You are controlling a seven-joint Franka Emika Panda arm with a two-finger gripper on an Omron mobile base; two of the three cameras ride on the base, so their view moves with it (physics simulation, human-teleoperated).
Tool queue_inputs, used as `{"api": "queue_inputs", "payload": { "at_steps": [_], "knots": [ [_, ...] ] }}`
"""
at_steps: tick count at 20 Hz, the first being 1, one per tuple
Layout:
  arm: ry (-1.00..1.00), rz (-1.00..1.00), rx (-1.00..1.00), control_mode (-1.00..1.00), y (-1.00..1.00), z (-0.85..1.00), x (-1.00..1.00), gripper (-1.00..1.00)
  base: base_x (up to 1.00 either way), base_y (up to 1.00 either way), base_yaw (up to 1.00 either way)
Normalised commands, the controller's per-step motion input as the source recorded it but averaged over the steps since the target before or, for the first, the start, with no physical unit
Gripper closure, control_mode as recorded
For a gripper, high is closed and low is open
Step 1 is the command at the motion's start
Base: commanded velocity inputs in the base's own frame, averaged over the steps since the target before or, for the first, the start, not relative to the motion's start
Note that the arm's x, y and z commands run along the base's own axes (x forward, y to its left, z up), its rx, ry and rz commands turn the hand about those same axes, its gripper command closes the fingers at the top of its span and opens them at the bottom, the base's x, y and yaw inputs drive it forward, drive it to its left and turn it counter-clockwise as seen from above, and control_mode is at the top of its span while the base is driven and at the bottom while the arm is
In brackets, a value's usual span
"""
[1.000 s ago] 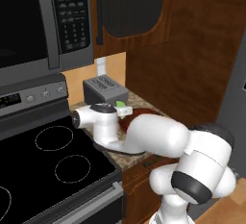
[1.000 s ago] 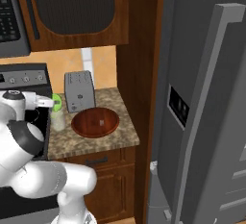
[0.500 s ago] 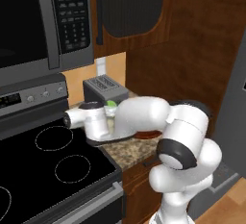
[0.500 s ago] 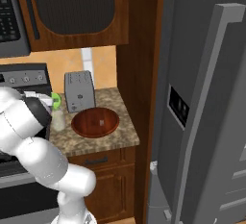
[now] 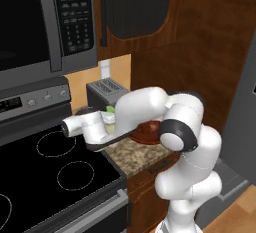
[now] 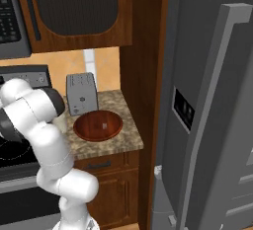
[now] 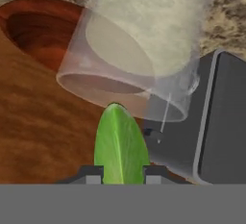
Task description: Grab a lemon wedge from the fridge and one ice cube from the ice bowl, and put them in the glass of lemonade.
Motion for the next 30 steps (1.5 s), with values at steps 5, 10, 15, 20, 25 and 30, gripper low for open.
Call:
{"api": "queue_inputs", "payload": {
  "at_steps": [5,10,15,20,25,30],
  "knots": [
    [0.05,0.0,0.0,-1.0,0.13,-0.19,0.45,1.0,0.0,0.0,0.0],
    [0.0,0.0,-0.01,-1.0,0.08,-0.44,0.35,1.0,0.0,0.0,0.0],
    [0.0,-0.02,-0.01,-1.0,0.01,-0.15,-0.34,1.0,0.0,0.0,0.0],
    [-0.01,-0.09,0.0,-1.0,-0.17,0.0,-0.78,1.0,0.0,0.0,0.0],
    [0.0,-0.13,0.0,-1.0,-0.49,0.0,-0.1,1.0,0.0,0.0,0.0],
    [-0.04,-0.09,0.0,-1.0,-0.3,0.0,-0.07,-1.0,0.0,0.0,0.0]
  ]
}}
